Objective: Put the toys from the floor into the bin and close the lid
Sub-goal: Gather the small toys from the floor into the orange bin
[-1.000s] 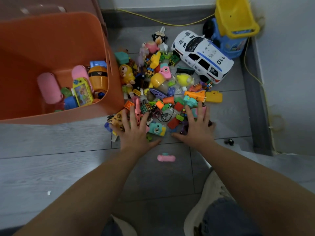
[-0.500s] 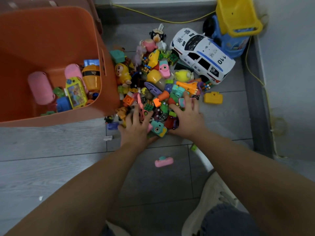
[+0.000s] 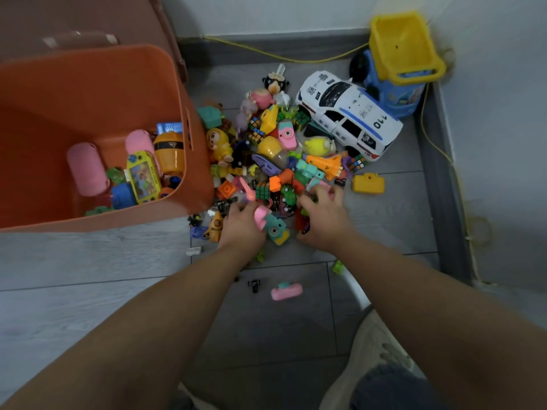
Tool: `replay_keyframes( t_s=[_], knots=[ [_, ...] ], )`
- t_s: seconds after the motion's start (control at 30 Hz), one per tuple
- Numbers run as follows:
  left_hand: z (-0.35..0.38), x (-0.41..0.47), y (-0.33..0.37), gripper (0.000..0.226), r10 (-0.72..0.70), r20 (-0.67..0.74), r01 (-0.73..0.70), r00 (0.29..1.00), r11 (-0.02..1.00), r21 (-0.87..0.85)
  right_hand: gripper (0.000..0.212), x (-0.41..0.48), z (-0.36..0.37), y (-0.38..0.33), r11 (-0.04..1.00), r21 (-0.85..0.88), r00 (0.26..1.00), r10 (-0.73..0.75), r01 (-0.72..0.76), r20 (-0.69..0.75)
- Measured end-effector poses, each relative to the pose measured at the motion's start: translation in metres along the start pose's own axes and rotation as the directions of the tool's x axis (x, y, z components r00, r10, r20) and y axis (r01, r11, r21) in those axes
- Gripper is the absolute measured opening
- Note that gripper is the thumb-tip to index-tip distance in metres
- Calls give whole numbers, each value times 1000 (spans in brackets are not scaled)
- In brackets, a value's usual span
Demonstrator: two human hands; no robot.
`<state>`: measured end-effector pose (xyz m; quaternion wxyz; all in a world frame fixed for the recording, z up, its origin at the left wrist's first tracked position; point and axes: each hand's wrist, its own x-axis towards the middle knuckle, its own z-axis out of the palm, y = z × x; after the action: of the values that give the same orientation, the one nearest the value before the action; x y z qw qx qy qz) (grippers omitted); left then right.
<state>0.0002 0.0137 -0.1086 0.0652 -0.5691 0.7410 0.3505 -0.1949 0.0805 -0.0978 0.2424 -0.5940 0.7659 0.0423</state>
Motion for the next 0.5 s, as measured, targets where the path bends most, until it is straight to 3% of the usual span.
replay_keyframes(
  t_s=[0.17,0.33,0.5],
  knots=[
    [-31,-1,13,46,36,36,-37,999,998,41,40,2,-12,-5,998,31,998,57,-56,-6],
    [-61,-1,27,37,141,-25,-139,990,988,72,21,11,-36,-12,981,169,995,98,-100,20],
    [-90,-8,50,42,162,-33,-160,986,986,39,19,15,-70,-19,954,291,994,95,-76,-52]
  ],
)
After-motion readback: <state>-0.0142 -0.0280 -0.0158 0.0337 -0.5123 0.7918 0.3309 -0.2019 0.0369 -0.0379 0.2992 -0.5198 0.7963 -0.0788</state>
